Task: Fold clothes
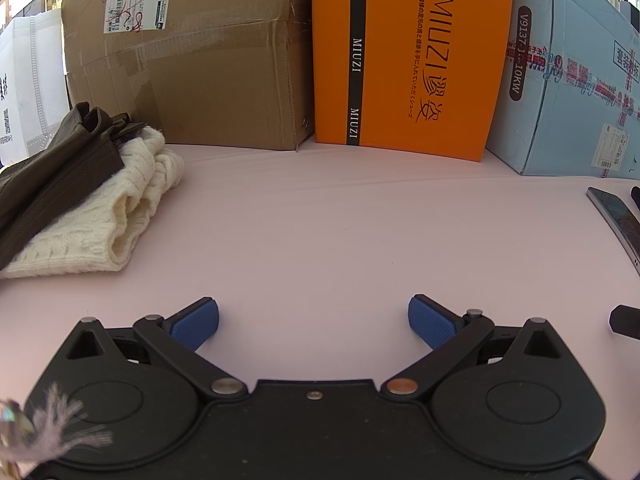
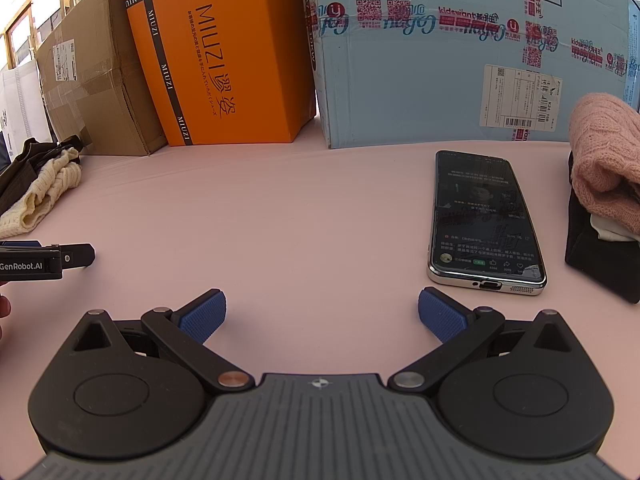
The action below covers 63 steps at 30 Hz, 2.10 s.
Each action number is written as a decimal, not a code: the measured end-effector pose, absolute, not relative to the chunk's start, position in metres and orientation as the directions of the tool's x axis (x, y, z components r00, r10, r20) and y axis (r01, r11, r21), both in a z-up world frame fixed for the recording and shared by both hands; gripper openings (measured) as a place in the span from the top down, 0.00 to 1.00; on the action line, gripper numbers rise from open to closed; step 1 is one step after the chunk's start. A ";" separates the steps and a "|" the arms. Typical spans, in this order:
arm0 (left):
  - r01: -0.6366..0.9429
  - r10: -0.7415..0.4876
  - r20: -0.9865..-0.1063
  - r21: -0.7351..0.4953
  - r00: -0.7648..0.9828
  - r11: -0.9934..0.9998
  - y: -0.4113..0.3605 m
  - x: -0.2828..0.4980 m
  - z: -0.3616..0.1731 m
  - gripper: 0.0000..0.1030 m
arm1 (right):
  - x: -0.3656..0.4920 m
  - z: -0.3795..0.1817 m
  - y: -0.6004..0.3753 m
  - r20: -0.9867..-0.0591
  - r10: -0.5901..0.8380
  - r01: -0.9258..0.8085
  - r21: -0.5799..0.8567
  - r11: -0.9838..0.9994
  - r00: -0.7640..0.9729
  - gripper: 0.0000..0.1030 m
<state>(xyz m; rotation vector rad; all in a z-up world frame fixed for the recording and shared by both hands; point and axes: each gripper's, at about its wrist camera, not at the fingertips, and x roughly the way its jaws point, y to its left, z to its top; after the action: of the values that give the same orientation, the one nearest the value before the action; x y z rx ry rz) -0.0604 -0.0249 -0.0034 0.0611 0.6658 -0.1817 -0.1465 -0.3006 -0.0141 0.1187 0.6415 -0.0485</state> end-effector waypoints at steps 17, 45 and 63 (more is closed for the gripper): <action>0.187 -0.148 -0.619 -0.001 0.771 0.982 -0.025 -0.061 -0.004 0.00 | -0.145 -0.012 -0.299 -0.604 -0.014 0.081 0.083 0.993 0.797 0.00; 0.187 -0.148 -0.619 -0.001 0.772 0.982 -0.024 -0.060 -0.004 0.00 | -0.155 -0.012 -0.323 -0.616 -0.216 0.296 0.028 0.955 0.757 0.00; 0.189 -0.148 -0.621 0.000 0.769 0.982 -0.025 -0.062 -0.004 0.00 | -0.154 -0.013 -0.325 -0.616 -0.213 0.294 0.032 0.955 0.758 0.00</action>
<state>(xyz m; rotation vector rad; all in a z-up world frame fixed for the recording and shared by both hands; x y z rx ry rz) -0.0623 -0.0249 -0.0036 0.0639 0.6685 -0.1824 -0.1537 -0.3248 -0.0128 0.1302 0.6546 -0.2767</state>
